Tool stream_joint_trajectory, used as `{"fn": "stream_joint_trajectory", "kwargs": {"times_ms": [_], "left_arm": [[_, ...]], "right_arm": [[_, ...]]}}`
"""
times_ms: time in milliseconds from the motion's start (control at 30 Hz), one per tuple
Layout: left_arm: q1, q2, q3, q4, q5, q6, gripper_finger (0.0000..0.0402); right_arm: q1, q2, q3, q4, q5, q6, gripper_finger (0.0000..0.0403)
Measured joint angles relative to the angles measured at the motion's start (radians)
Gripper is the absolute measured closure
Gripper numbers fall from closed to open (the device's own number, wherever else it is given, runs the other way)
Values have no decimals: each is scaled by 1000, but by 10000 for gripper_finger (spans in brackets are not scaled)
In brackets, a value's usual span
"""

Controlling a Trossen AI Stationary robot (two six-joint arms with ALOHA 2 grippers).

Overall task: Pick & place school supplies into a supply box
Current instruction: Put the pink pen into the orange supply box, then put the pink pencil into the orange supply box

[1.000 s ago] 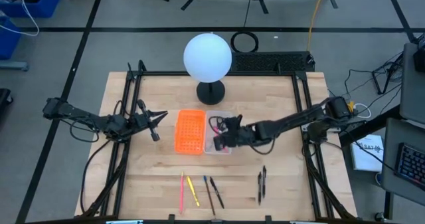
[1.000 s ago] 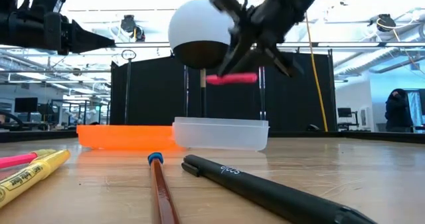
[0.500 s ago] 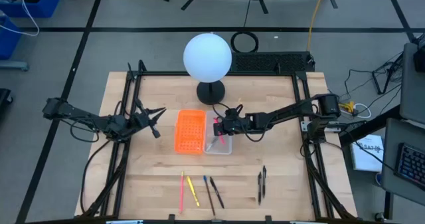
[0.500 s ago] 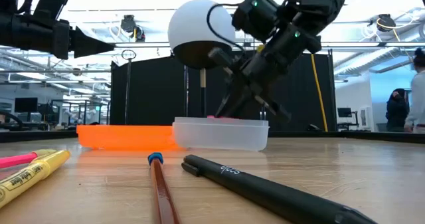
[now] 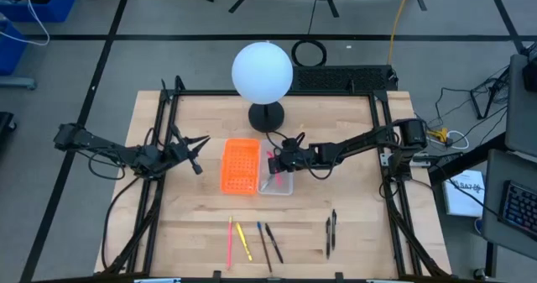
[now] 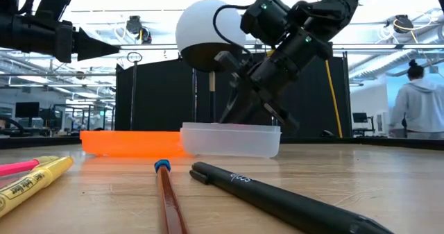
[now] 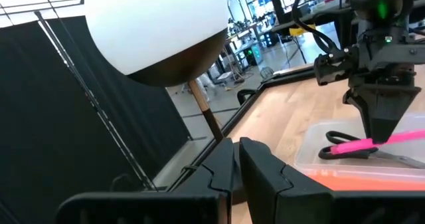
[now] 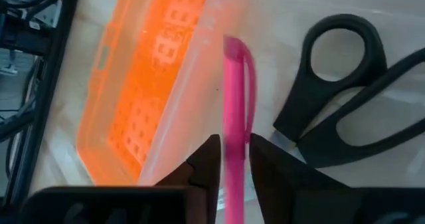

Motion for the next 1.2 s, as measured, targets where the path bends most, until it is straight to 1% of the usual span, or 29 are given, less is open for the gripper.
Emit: {"fn": "stream_joint_trajectory", "kwargs": {"times_ms": [267, 367, 467, 533, 633, 667, 767, 867, 933, 1000, 1067, 1133, 1200], "left_arm": [[0, 0, 0, 0, 1, -2, 366], [0, 0, 0, 0, 1, -2, 366], [0, 0, 0, 0, 3, -6, 366], [0, 0, 0, 0, 11, -14, 366], [0, 0, 0, 0, 42, -16, 366], [0, 0, 0, 0, 51, -16, 366], [0, 0, 0, 0, 73, -16, 366], [0, 0, 0, 0, 77, -21, 366], [0, 0, 0, -1, 65, -21, 366], [0, 0, 0, -5, 37, -21, 366], [0, 0, 0, -8, 2, -20, 366], [0, 0, 0, -7, -27, -5, 366], [0, 0, 0, -2, -48, -1, 366]], "right_arm": [[0, -1, 0, 5, -1, -9, 301], [-3, -21, 0, 44, -53, -49, 296], [-11, -69, 0, 85, -134, -159, 294], [-11, -114, 0, 67, -173, -237, 295], [-11, -212, 0, 21, -174, -365, 304], [-7, -251, 0, 16, -153, -428, 308], [34, -387, 0, -29, -34, -659, 329], [94, -516, -4, -107, 67, -882, 359], [141, -599, -31, -109, 123, -998, 384], [195, -672, -82, -69, 187, -1075, 397], [243, -733, -153, -11, 256, -1129, 396], [278, -793, -238, 42, 310, -1148, 398], [285, -865, -321, 68, 333, -1126, 401]]}}
